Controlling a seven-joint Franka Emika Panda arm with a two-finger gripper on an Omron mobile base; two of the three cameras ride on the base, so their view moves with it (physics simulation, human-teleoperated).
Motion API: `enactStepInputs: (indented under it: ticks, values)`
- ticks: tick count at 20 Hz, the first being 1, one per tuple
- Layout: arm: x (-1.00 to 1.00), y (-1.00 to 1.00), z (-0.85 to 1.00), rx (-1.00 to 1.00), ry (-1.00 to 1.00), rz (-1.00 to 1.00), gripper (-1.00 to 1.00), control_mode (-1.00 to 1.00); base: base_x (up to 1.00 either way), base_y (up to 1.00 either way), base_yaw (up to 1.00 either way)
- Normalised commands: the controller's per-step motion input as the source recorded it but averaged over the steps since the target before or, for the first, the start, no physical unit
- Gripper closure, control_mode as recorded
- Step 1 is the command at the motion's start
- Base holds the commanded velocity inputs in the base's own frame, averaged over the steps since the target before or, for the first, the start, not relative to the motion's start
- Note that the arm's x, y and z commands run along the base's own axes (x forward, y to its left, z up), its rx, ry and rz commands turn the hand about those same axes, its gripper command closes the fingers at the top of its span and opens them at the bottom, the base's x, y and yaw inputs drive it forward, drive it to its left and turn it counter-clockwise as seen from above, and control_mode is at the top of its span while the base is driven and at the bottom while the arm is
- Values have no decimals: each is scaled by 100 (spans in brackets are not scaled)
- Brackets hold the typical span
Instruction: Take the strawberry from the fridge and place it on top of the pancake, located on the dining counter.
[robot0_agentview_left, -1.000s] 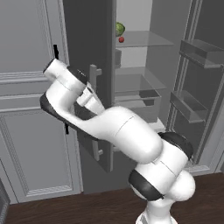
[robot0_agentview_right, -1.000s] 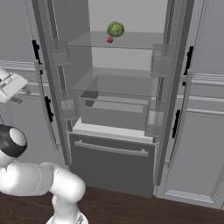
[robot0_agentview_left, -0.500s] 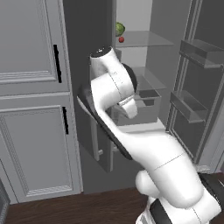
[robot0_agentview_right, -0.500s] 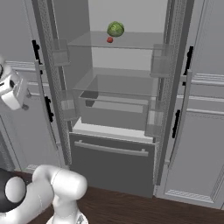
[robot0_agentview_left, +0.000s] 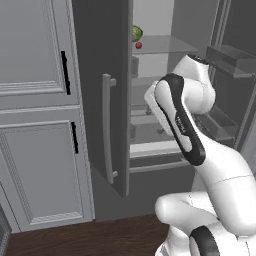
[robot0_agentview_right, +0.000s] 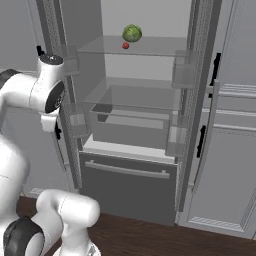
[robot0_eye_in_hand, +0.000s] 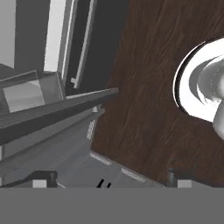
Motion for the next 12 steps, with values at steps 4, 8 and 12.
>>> enactStepInputs:
  ticks: [4,8,12]
  values:
    - [47,-32,0,50,16,1,-100,-100,0,0,0]
    - [60,-5,-1,38,20,2,-100,-100,0,0,0]
    - [63,4,-6,21,15,8,-100,-100,0,0,0]
